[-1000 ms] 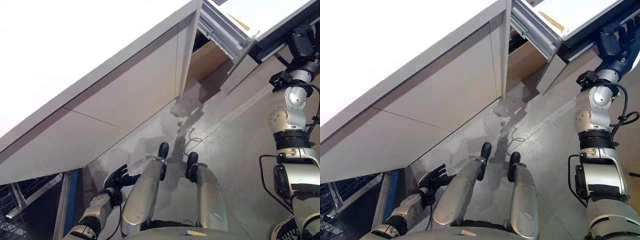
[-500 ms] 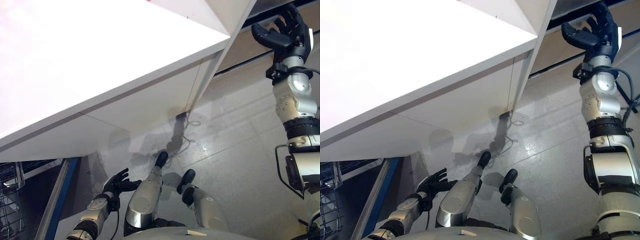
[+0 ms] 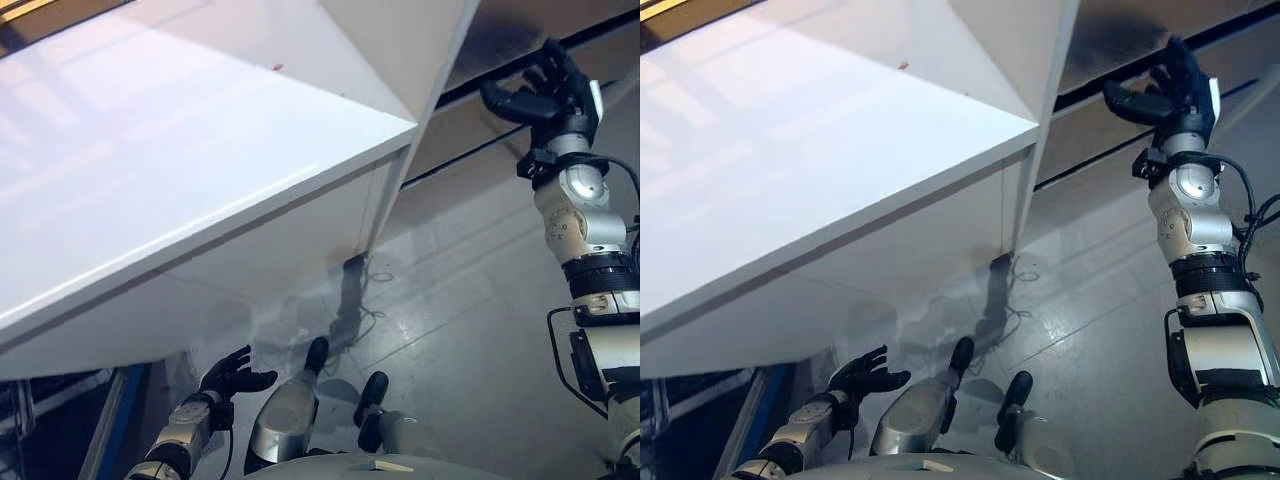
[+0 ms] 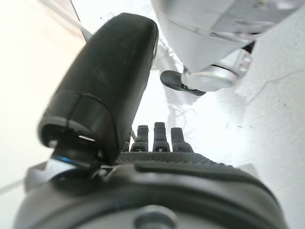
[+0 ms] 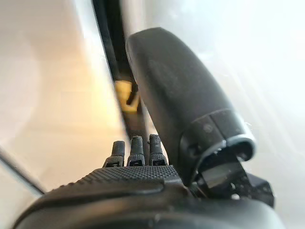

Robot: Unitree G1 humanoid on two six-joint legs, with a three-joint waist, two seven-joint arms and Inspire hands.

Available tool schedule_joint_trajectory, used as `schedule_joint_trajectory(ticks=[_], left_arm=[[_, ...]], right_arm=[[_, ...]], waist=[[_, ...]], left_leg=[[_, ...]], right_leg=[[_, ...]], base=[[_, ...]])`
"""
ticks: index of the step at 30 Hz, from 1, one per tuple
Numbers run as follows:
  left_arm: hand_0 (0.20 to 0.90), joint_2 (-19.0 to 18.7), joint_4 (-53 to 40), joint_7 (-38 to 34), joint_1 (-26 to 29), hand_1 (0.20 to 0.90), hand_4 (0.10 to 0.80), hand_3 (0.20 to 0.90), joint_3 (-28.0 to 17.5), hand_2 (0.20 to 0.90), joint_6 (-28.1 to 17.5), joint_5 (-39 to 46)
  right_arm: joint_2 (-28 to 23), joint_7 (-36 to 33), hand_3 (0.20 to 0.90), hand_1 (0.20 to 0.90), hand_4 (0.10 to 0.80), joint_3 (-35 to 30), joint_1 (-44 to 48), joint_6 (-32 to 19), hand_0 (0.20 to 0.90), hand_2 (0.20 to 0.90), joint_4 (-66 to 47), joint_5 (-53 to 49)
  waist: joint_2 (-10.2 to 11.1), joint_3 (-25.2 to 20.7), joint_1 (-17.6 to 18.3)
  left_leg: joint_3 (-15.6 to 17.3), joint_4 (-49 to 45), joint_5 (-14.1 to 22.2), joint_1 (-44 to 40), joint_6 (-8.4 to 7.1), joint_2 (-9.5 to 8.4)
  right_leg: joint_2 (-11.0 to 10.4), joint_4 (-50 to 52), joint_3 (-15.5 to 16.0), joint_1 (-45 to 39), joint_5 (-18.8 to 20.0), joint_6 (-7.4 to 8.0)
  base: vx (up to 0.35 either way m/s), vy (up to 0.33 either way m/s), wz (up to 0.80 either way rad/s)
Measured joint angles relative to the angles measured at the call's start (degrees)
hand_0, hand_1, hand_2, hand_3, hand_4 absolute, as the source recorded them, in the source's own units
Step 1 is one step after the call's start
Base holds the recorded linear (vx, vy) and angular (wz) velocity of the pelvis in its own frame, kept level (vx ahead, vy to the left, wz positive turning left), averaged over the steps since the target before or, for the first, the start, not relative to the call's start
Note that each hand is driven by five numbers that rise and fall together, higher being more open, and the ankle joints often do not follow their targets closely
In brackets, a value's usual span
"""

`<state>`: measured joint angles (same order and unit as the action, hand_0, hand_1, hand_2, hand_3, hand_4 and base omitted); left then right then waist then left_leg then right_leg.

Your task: Put drinks into fridge and close the fridge

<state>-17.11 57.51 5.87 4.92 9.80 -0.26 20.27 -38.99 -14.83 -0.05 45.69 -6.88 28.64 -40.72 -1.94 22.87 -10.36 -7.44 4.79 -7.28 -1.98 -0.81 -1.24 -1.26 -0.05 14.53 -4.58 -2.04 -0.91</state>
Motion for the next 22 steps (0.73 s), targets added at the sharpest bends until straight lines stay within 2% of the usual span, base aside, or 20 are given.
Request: schedule_joint_trajectory(ticks=[1,2,4,7,9,11,16,22], left_arm=[[0.9,-0.38,0.06,-0.01,-0.23,0.9,0.8,0.9,0.01,0.9,0.21,0.04],[0.9,-1.1,0.16,-0.02,-0.35,0.9,0.8,0.9,0.03,0.9,0.47,0.2],[0.9,-1.76,0.6,-0.08,-0.77,0.9,0.8,0.9,0.12,0.9,1.6,1.11],[0.9,-1.22,1.28,-0.26,-1.41,0.9,0.8,0.9,0.74,0.9,2.22,2.33],[0.9,-0.69,1.44,-0.26,-1.89,0.9,0.8,0.9,0.76,0.9,2.22,2.33],[0.9,0.45,2.47,0.16,-2.25,0.9,0.8,0.9,0.78,0.9,2.35,2.3],[0.9,2.35,6.54,2.82,-3.77,0.9,0.8,0.9,0.51,0.9,2.21,2.23],[0.9,2.84,8.03,4.91,-6.77,0.9,0.8,0.9,0.51,0.9,2.1,1.92]], right_arm=[[1.07,-1.04,0.9,0.9,0.8,-1.46,-0.89,-0.85,0.9,0.9,-0.08,-0.02],[3.04,-2.52,0.9,0.9,0.8,-3.21,-2.77,-1.42,0.9,0.9,0.37,-0.33],[7.2,-4.0,0.9,0.9,0.8,-5.51,-8.42,-2.8,0.9,0.9,1.19,-0.26],[11.72,-2.92,0.9,0.9,0.8,-5.76,-18.23,-3.32,0.9,0.9,5.99,0.45],[13.57,-0.19,0.9,0.9,0.8,-5.33,-24.12,-2.87,0.9,0.9,9.16,0.42],[15.02,3.97,0.9,0.9,0.8,-3.29,-32.22,-1.46,0.9,0.9,16.39,1.59],[16.49,11.64,0.9,0.9,0.8,-1.21,-43.54,2.85,0.9,0.9,32.84,6.57],[23.16,16.11,0.9,0.9,0.8,-1.11,-49.45,4.35,0.9,0.9,40.83,11.61]], waist=[[1.09,-0.91,1.03],[3.08,-3.3,2.49],[5.8,-6.97,3.97],[7.25,-11.35,6.5],[7.17,-13.33,7.31],[5.77,-14.63,9.34],[2.87,-16.35,11.29],[3.36,-17.29,11.69]], left_leg=[[0.63,0.23,0.21,-0.67,0.27,-0.09],[1.55,0.23,0.7,-0.77,0.59,-0.11],[3.34,0.23,1.36,-1.71,0.57,-0.11],[5.94,0.28,2.58,-3.51,1.02,-0.05],[6.89,0.3,3.06,-4.11,1.13,-0.02],[7.99,0.48,3.52,-4.81,1.25,0.06],[9.3,0.55,3.87,-5.42,1.15,0.32],[9.35,0.56,3.89,-5.64,1.07,0.54]], right_leg=[[-0.01,-0.88,-0.69,-0.73,0.24,0.16],[0.03,-1.85,-1.65,-0.86,0.58,0.24],[0.05,-2.96,-3.27,-1.69,1.02,0.37],[0.02,-3.67,-5.57,-2.9,1.2,0.56],[0.02,-3.8,-6.5,-3.29,1.25,0.61],[0.06,-3.98,-7.87,-3.53,1.38,0.74],[0.4,-5.15,-9.44,-3.86,2.28,0.72],[0.6,-5.16,-9.46,-4.03,2.38,0.55]], base=[[-0.058,0.003,-0.41],[-0.065,-0.002,-0.39],[-0.045,-0.009,-0.43],[-0.015,-0.034,-0.42],[-0.014,-0.047,-0.32],[-0.01,-0.058,-0.31],[0.016,-0.048,-0.19],[0.022,-0.035,0.0]])
